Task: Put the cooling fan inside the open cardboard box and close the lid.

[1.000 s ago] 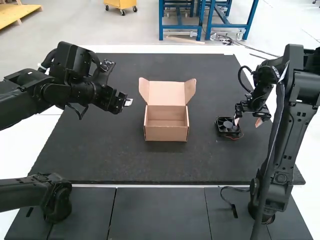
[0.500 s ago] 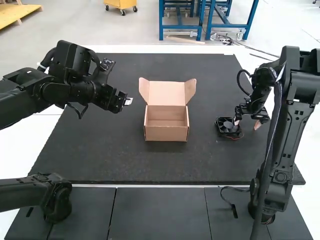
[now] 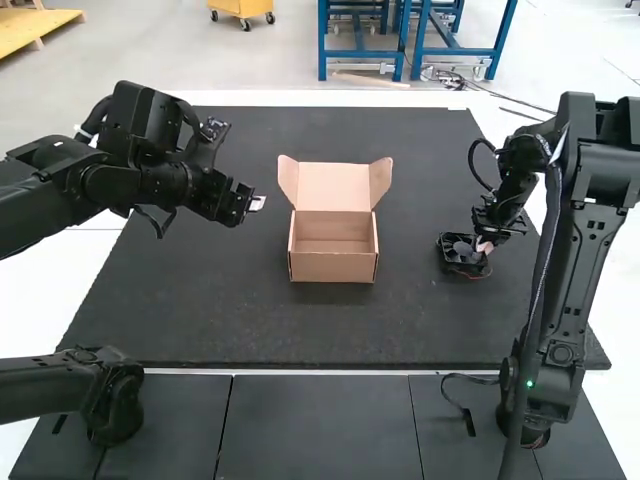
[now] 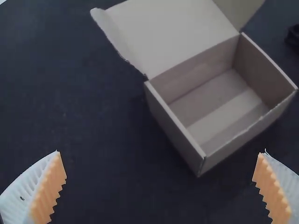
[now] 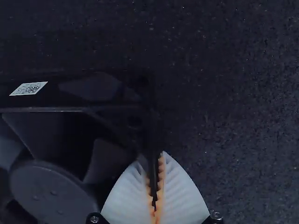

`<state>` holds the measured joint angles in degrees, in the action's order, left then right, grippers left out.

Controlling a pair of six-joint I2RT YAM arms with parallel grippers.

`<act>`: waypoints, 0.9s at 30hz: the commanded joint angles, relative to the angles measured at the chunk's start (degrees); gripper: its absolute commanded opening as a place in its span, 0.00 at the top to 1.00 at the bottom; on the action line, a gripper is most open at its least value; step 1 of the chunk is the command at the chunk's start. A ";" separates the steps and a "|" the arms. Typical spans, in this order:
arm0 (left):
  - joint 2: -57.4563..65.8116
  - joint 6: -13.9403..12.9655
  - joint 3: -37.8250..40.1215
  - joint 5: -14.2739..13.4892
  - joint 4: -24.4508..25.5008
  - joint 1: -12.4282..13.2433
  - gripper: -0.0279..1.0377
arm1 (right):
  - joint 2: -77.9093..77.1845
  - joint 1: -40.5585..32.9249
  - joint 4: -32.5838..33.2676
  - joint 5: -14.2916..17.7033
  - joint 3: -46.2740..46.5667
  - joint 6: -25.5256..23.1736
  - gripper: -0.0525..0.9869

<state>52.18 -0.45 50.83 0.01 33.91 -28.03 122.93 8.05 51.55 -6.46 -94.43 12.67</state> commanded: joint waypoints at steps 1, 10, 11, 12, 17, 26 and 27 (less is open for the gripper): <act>-0.68 -0.43 2.35 0.60 -0.16 -0.09 0.09 | 0.73 0.30 0.31 -0.13 -0.05 -1.06 0.97; -1.91 -0.78 0.85 0.52 1.86 -0.45 0.08 | -12.19 1.00 -1.54 -4.79 3.73 -5.11 0.97; -2.17 -0.87 0.85 0.52 2.21 -0.53 0.08 | -13.95 0.91 -1.54 -5.05 4.35 -5.37 0.97; -2.44 -1.05 0.76 0.60 2.74 -0.53 0.09 | -15.53 0.91 -1.54 -5.49 4.96 -5.72 0.97; -3.84 -1.31 0.41 1.92 4.94 -0.53 0.08 | -22.65 1.00 1.36 -7.69 5.84 -6.95 0.97; -8.06 -1.31 -0.03 5.44 6.25 -2.47 0.08 | -36.36 -1.29 6.46 -11.12 8.83 -8.80 0.97; -8.41 -1.22 -0.03 5.44 6.17 -2.99 0.08 | -37.68 -2.34 6.46 -11.21 9.27 -9.41 0.97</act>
<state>45.41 -1.10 50.81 3.49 40.29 -29.67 89.82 7.92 57.63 -14.50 -85.47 5.45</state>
